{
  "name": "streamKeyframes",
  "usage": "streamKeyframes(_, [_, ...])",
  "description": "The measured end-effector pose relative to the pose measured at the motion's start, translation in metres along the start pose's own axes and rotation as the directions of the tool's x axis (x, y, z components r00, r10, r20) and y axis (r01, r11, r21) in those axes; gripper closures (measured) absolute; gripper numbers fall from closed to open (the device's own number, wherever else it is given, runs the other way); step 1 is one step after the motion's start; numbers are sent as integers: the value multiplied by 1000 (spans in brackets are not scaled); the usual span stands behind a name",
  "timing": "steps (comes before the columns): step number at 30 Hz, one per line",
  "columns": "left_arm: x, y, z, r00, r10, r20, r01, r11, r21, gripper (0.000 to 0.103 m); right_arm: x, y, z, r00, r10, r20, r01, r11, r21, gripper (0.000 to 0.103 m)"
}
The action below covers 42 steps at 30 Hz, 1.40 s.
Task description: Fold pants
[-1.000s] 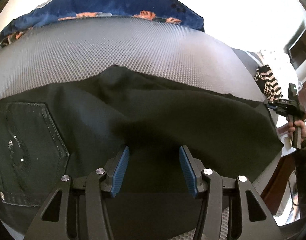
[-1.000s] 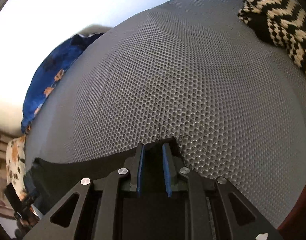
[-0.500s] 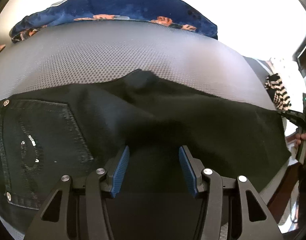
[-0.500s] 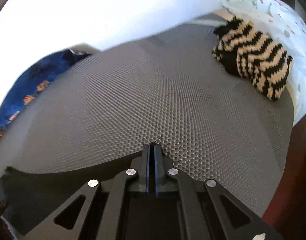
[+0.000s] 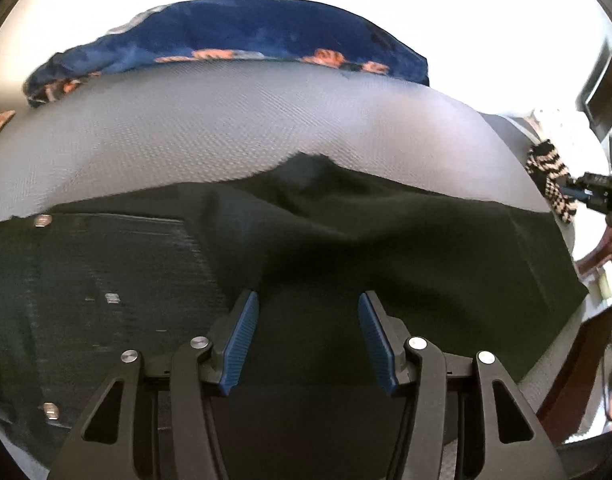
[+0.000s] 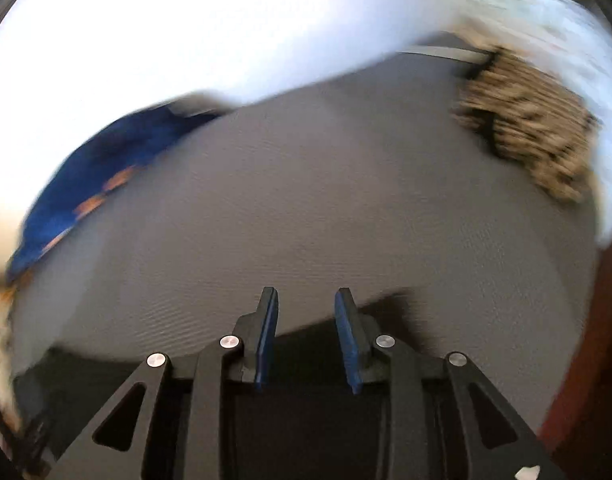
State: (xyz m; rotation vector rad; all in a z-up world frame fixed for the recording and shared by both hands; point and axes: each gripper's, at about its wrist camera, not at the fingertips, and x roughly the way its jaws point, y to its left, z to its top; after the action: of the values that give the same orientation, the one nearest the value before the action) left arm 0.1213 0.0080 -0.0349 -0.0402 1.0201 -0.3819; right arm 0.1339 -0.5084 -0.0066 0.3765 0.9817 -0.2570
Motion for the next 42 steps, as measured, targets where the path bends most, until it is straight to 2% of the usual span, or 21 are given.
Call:
streamKeyframes(2, [-7,7,-1,999,-39,7,39,999,-8,49,7,46,-2,993,105,-56,-109,990,-85,75])
streamKeyframes(4, [-14,12,-2,1000,-3,20,3,1000,-8,47,20,98,-8,969,207,-135,-228,960,-163,75])
streamKeyframes(5, [-21,16,-3,999,21,42,-21,1000,4,46,28,125,-13,951,254,-178,-288,937,-197,75])
streamKeyframes(9, [-39,42,-4,997,36,68,-34,999,-30,46,67,225,-32,841,393,-372,-502,823,-266,75])
streamKeyframes(12, [-52,69,-6,994,78,82,-73,995,-71,45,93,287,-48,800,375,-468,-556,755,-347,75])
streamKeyframes(14, [-58,86,-9,990,111,88,-102,990,-102,45,109,316,-57,772,361,-523,-584,727,-361,75])
streamKeyframes(18, [-61,119,-20,988,137,68,-123,977,-175,45,139,347,-71,759,305,-575,-585,706,-399,75])
streamKeyframes(20, [-59,127,-27,991,122,62,-108,976,-191,45,151,354,-71,739,302,-602,-600,701,-385,75])
streamKeyframes(22, [-57,128,-29,990,125,63,-112,978,-175,45,162,358,-72,707,304,-639,-620,700,-353,75])
streamKeyframes(23, [-55,127,-30,990,127,66,-115,980,-161,45,164,360,-74,695,308,-650,-629,698,-343,87])
streamKeyframes(24, [-54,127,-32,990,126,68,-115,981,-154,45,162,362,-75,684,323,-654,-646,685,-337,89])
streamKeyframes(25, [-52,126,-32,990,124,71,-112,983,-148,45,158,364,-75,691,329,-644,-648,676,-350,90])
streamKeyframes(27, [-52,129,-36,990,111,87,-97,985,-145,45,147,368,-72,739,331,-588,-619,677,-397,92])
streamKeyframes(28, [-52,131,-38,990,102,94,-88,985,-148,45,145,369,-71,747,334,-574,-613,680,-403,93])
streamKeyframes(32, [-52,133,-39,991,87,106,-72,987,-142,45,159,375,-86,816,261,-515,-528,699,-482,94])
streamKeyframes(34, [-51,132,-38,991,94,99,-81,988,-129,45,161,374,-86,827,284,-486,-521,713,-470,93])
streamKeyframes(37, [-56,125,-27,992,112,65,-104,987,-125,45,157,372,-81,814,301,-498,-532,731,-427,81])
streamKeyframes(38, [-62,120,-22,992,98,82,-89,990,-111,45,152,367,-76,819,305,-486,-523,743,-417,75])
streamKeyframes(39, [-68,114,-18,990,87,108,-77,992,-95,45,141,357,-69,837,311,-451,-506,754,-419,75])
streamKeyframes(41, [-78,93,-6,985,58,164,-53,998,-31,44,116,340,-58,851,341,-400,-500,760,-415,75])
streamKeyframes(42, [-78,85,-2,984,42,174,-42,999,-5,42,105,332,-55,870,329,-369,-472,774,-422,75])
